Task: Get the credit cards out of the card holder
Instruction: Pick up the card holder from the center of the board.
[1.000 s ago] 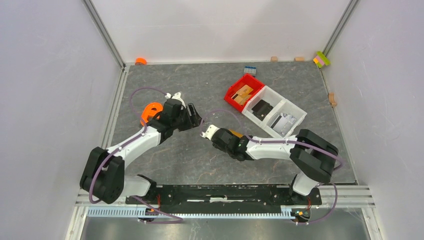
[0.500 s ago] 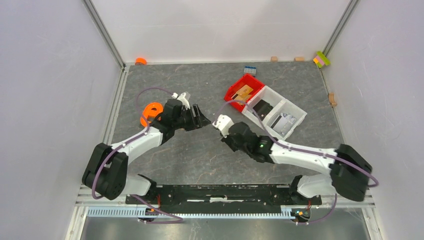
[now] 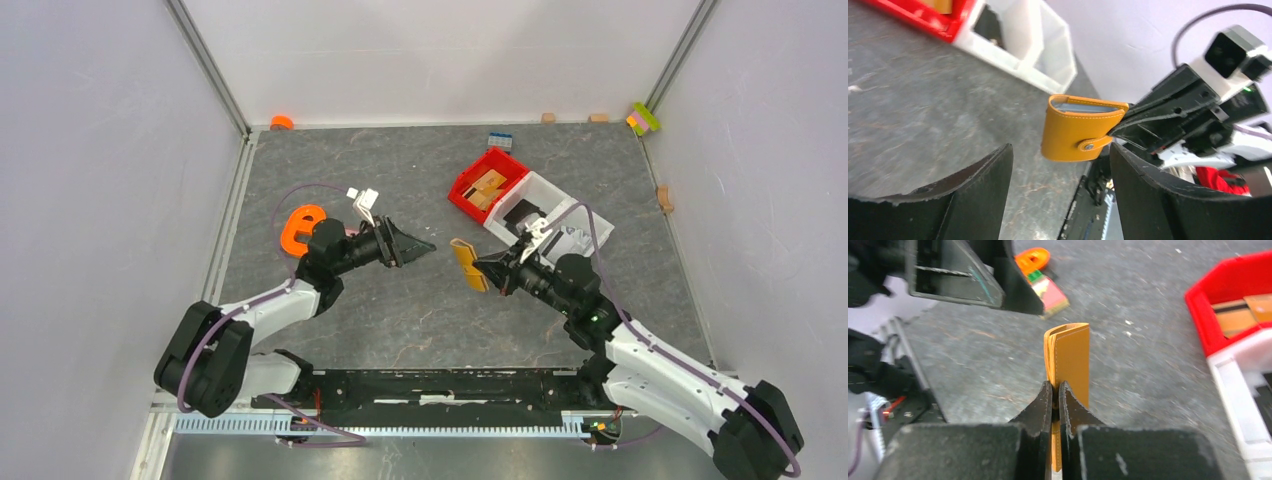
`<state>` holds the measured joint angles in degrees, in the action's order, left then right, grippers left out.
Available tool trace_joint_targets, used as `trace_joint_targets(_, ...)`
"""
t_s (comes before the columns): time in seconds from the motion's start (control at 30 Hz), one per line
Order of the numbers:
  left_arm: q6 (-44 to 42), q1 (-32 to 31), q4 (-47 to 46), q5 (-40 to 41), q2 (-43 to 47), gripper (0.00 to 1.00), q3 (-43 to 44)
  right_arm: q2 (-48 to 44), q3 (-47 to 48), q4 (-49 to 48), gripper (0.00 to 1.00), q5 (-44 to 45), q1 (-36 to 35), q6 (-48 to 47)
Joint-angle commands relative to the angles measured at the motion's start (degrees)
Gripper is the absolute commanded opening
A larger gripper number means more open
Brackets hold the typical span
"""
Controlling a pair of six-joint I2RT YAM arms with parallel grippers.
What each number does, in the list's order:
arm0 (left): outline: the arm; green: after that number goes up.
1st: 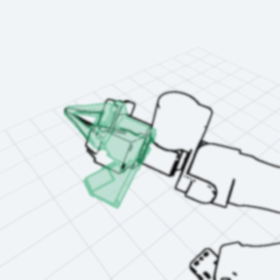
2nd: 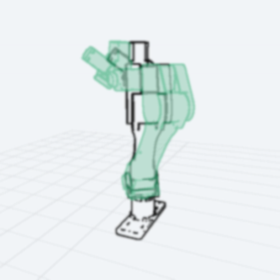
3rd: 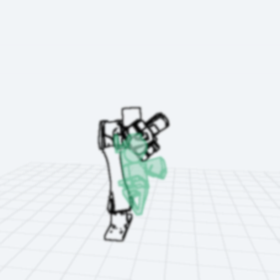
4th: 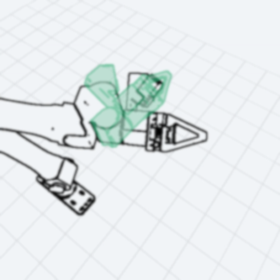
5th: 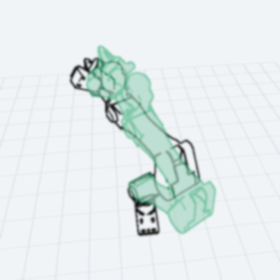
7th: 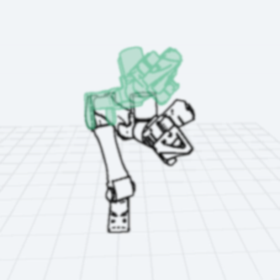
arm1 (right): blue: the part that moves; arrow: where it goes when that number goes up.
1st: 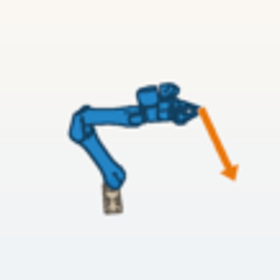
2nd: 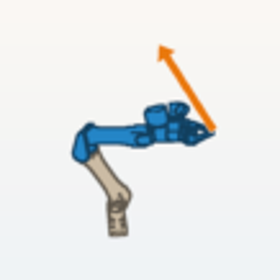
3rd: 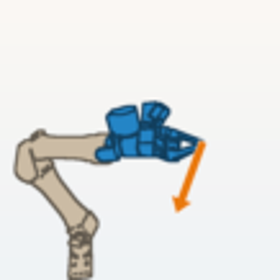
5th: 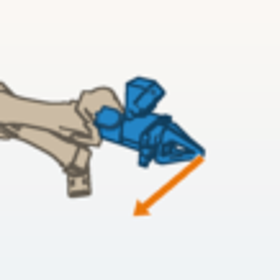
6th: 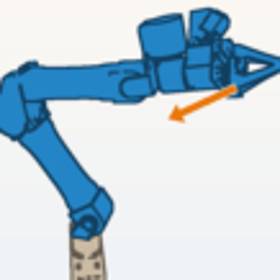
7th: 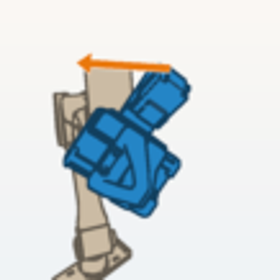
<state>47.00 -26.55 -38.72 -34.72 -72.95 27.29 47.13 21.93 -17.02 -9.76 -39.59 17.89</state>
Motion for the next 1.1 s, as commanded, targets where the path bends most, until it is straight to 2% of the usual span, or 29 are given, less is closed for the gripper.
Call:
trace_joint_targets(0.0,5.3,-1.6,-16.4,-6.7,2.1,0.77,-1.4,-5.3,-2.5,-14.0,0.00,-8.1,0.5,6.0)
trace_joint_targets(0.13,6.0,-3.1,-20.1,-7.7,2.9,0.79,-2.0,-9.0,-4.4,-18.5,0.00,-9.9,0.6,9.9)
trace_joint_targets(0.33,9.0,-5.3,-28.1,-9.6,3.9,0.80,-3.2,-9.5,-4.8,-22.2,0.00,-13.1,0.6,14.9)
trace_joint_targets(0.43,8.5,-6.6,-26.4,-9.6,4.4,0.81,-2.5,-9.1,-5.6,-26.0,0.00,-15.2,0.6,17.2)
trace_joint_targets(0.6,7.6,-8.7,-24.7,-10.0,3.6,0.80,-1.2,-9.4,-6.2,-26.5,0.00,-14.2,0.6,17.6)
trace_joint_targets(0.73,7.0,-10.1,-22.6,-10.8,2.3,0.76,0.5,-8.2,-6.9,-27.3,0.00,-13.1,0.6,18.2)
trace_joint_targets(0.83,6.6,-10.3,-21.0,-11.0,1.7,0.58,1.4,-7.1,-6.8,-25.9,0.03,-11.6,0.6,17.0)
trace_joint_targets(0.93,4.7,-10.3,-17.3,-9.8,2.5,0.40,1.9,-7.0,-6.5,-22.5,0.17,-7.8,0.6,13.3)
trace_joint_targets(1.07,-0.4,-10.3,-7.3,-5.7,4.4,0.16,3.0,-6.6,-6.8,-18.2,0.44,-0.1,0.6,8.1)
